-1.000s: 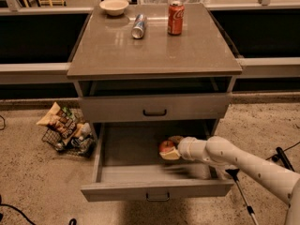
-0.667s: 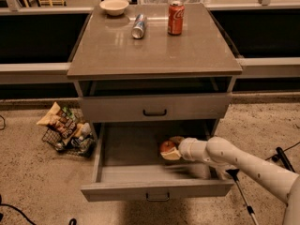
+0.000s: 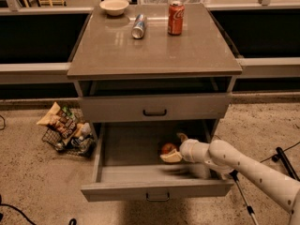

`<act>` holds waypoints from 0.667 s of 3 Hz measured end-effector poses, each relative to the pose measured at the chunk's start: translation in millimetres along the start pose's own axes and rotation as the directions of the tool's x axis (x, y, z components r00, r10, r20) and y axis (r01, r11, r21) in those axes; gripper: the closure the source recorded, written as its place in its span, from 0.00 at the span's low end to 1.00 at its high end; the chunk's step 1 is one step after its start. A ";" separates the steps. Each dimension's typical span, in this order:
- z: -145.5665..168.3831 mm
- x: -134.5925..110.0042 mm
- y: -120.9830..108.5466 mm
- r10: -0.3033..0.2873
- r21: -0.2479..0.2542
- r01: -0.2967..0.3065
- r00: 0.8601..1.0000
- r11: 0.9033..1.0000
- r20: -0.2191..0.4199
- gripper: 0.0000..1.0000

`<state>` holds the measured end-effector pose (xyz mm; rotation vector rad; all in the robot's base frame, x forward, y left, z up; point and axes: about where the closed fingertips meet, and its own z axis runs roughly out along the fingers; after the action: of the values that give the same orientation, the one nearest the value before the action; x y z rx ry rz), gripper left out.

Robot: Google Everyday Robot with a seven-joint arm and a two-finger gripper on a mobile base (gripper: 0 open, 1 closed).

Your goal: Place apple into middle drawer

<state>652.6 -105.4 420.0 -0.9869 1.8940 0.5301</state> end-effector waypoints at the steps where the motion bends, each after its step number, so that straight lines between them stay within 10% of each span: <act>1: -3.8 -7.3 3.1 0.001 -0.013 -0.001 0.999 1.000 0.044 0.00; 2: -32.6 -31.7 8.0 -0.021 -0.031 0.026 0.988 0.999 0.152 0.00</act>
Offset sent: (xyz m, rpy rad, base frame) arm -0.0401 -0.0312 0.1081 0.2466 -0.2187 0.0827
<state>637.6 -110.0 463.5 -0.9609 1.7414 0.6073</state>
